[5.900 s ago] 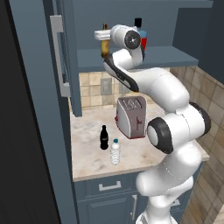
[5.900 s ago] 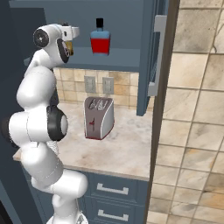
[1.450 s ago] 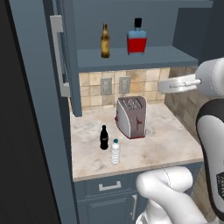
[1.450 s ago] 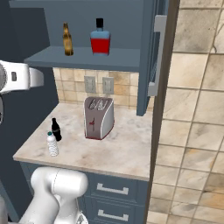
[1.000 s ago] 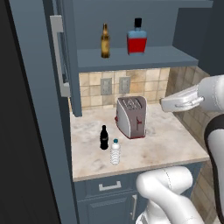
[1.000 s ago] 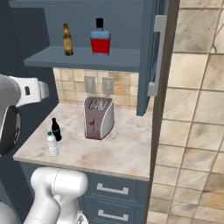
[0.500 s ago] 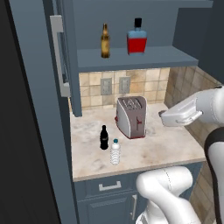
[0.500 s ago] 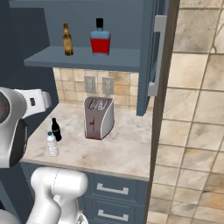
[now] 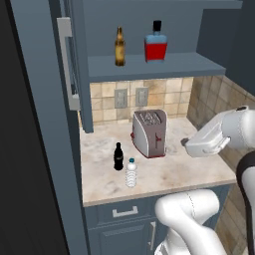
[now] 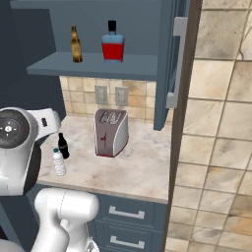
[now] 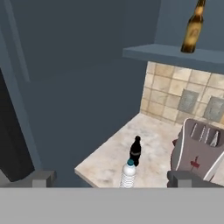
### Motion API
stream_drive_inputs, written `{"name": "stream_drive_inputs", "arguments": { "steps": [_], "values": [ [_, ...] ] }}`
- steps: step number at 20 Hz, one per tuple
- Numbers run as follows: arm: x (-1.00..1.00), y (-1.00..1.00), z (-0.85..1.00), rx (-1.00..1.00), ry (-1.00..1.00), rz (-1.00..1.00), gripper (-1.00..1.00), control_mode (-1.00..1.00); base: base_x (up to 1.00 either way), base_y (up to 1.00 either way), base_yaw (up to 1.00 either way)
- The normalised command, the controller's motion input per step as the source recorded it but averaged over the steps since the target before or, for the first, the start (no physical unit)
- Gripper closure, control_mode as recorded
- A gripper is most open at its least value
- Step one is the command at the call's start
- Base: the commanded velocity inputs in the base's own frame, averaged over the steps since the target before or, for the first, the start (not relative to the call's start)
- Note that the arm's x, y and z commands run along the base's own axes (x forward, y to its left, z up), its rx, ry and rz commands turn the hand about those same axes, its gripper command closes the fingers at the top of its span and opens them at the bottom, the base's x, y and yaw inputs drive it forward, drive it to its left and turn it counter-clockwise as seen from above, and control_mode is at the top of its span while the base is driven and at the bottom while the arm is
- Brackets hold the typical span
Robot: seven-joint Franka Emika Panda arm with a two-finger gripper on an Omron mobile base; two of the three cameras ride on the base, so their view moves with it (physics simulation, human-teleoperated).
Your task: Sort all alcoholic drinks to one cabinet, and non-alcoholic drinks to the other.
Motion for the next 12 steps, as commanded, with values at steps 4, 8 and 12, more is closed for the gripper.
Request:
{"name": "stream_drive_inputs", "arguments": {
  "steps": [4, 8, 12],
  "values": [
    [-0.07, 0.00, -0.28, -0.01, 0.00, 0.09, -1.00, -1.00, 0.00, 0.00, 0.00],
    [-0.17, 0.01, -0.26, 0.00, 0.00, 0.07, -1.00, -1.00, 0.00, 0.00, 0.00],
    [-0.11, 0.04, -0.29, 0.00, -0.04, 0.07, -1.00, -1.00, 0.00, 0.00, 0.00]
  ]
}}
